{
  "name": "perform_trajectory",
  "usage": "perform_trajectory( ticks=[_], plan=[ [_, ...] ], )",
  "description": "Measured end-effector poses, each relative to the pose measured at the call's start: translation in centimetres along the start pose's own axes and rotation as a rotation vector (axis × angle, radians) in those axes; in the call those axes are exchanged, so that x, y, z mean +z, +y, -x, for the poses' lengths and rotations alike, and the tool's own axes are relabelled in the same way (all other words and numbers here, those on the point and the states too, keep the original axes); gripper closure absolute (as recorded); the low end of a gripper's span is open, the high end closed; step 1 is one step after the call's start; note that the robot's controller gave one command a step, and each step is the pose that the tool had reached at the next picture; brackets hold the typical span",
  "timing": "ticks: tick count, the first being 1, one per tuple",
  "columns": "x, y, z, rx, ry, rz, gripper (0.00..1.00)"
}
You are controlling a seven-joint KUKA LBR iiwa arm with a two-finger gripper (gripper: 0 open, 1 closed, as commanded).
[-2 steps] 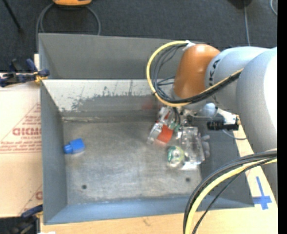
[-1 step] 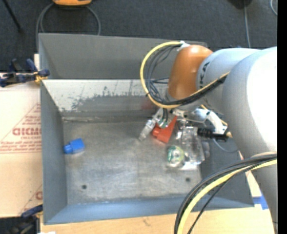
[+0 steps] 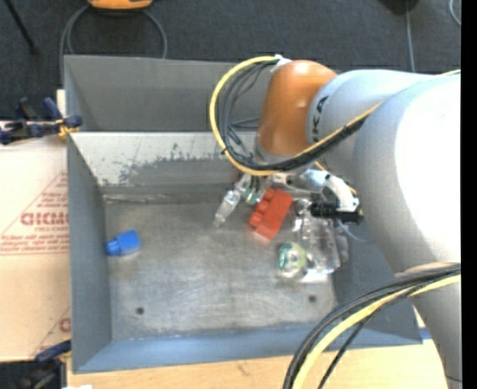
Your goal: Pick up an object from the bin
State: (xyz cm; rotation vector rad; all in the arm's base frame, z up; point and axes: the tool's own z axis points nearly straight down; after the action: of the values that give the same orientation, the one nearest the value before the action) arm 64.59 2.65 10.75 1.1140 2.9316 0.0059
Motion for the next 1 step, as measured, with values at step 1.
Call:
perform_trajectory(
  ticks=[1],
  plan=[
    [-0.68, -10.53, 1.91, -0.080, 0.001, -0.009, 0.00]
  ],
)
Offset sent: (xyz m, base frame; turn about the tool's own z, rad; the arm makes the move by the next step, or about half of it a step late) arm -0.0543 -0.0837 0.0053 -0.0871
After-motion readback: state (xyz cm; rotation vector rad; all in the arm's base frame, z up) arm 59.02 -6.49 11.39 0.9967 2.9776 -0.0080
